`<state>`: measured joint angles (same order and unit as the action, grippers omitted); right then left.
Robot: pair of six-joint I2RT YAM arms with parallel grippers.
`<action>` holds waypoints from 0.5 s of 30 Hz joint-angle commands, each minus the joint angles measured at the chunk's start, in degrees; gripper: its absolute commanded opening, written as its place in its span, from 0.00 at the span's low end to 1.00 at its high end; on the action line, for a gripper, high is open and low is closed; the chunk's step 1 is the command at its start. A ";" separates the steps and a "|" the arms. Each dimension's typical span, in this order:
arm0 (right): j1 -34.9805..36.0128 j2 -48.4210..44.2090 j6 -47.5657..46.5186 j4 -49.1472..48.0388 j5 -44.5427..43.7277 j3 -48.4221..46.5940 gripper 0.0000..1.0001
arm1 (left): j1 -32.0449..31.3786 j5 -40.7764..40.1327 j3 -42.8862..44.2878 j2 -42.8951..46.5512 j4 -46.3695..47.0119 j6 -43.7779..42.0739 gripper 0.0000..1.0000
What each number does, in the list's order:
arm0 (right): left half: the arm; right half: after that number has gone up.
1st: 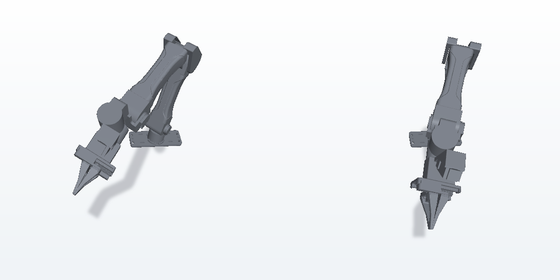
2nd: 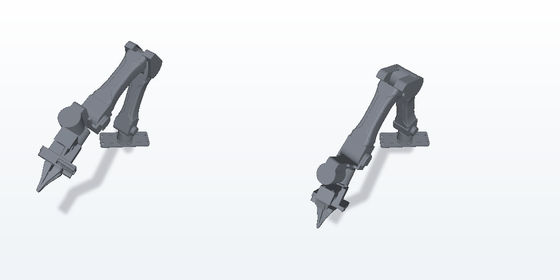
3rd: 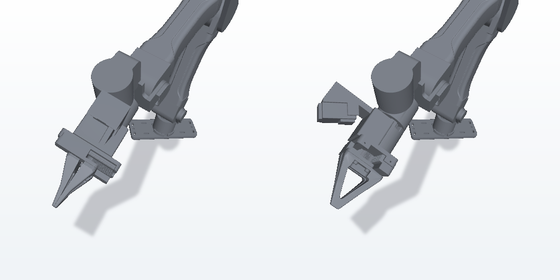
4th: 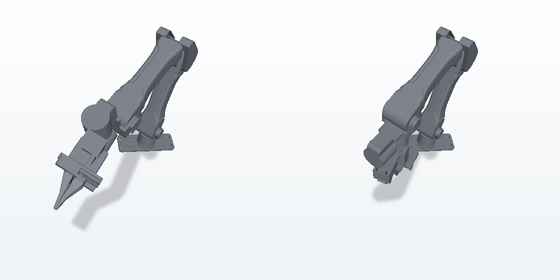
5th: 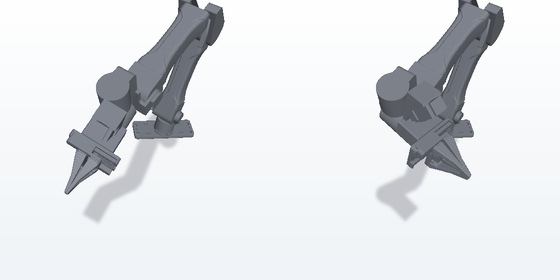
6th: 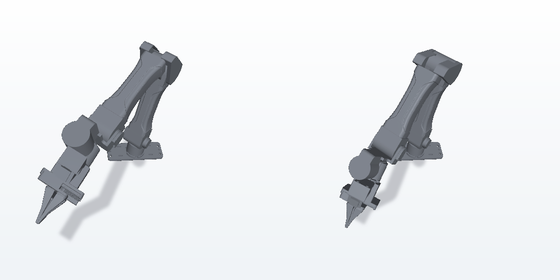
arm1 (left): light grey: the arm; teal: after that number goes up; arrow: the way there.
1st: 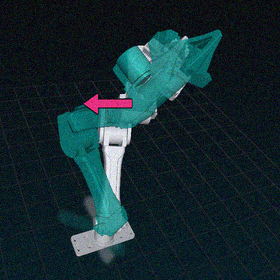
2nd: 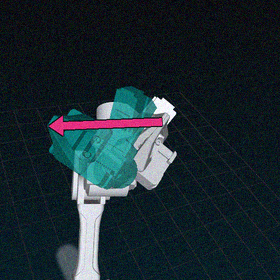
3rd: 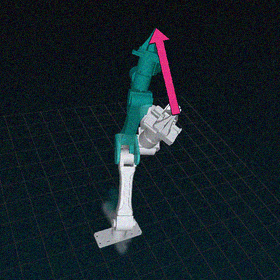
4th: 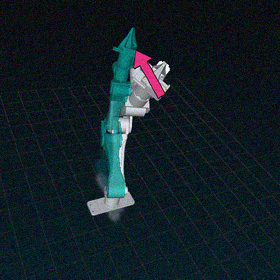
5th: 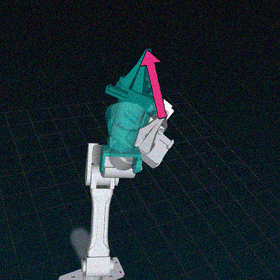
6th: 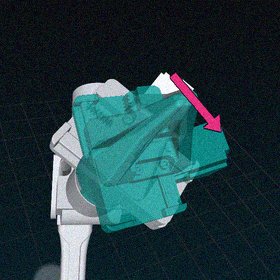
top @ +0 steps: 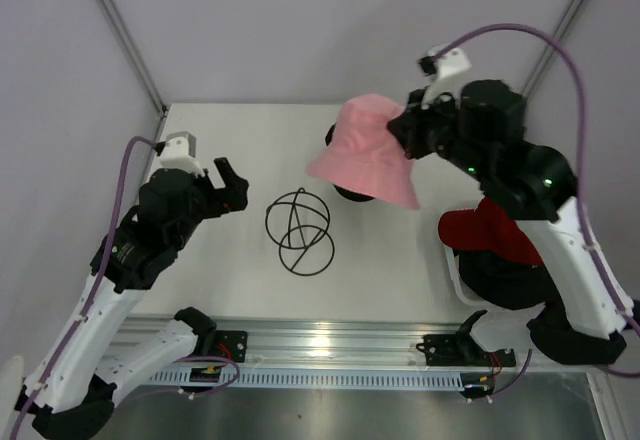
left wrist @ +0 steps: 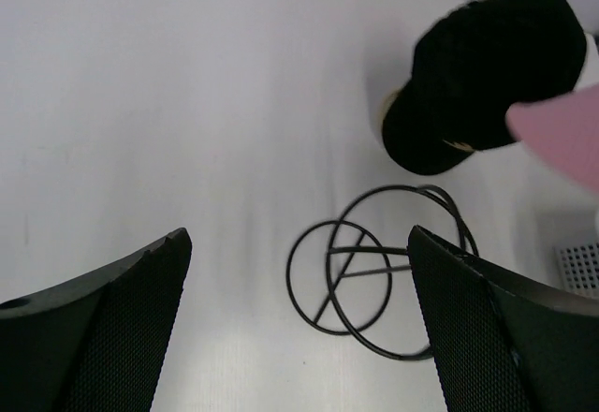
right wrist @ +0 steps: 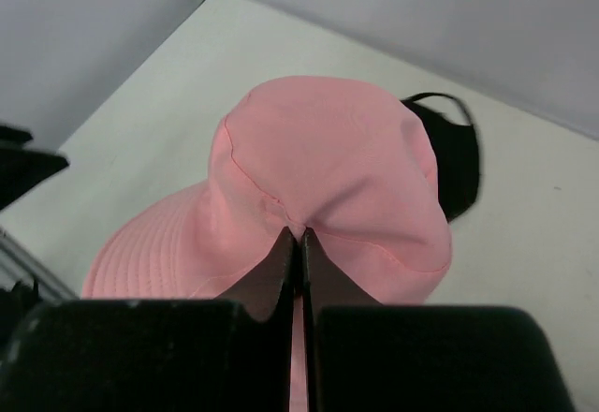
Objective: Stack the hats
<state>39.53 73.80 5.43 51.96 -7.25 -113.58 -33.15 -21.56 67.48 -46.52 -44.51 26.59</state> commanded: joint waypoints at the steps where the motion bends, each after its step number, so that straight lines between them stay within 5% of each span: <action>1: 10.17 3.36 -4.37 -7.03 -2.05 0.63 0.00 | 8.17 4.41 -2.43 1.78 -0.49 0.75 1.00; 8: 17.60 9.69 -8.77 -12.50 -6.47 -0.77 0.00 | 15.22 12.42 -6.40 3.90 0.48 -0.04 1.00; 15: 18.48 6.63 -7.81 -21.19 3.80 11.34 0.00 | 16.97 12.42 -8.07 4.86 0.65 -0.31 0.99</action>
<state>57.19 83.15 -1.72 38.35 -8.38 -107.44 -17.54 -10.68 59.79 -42.72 -44.86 26.87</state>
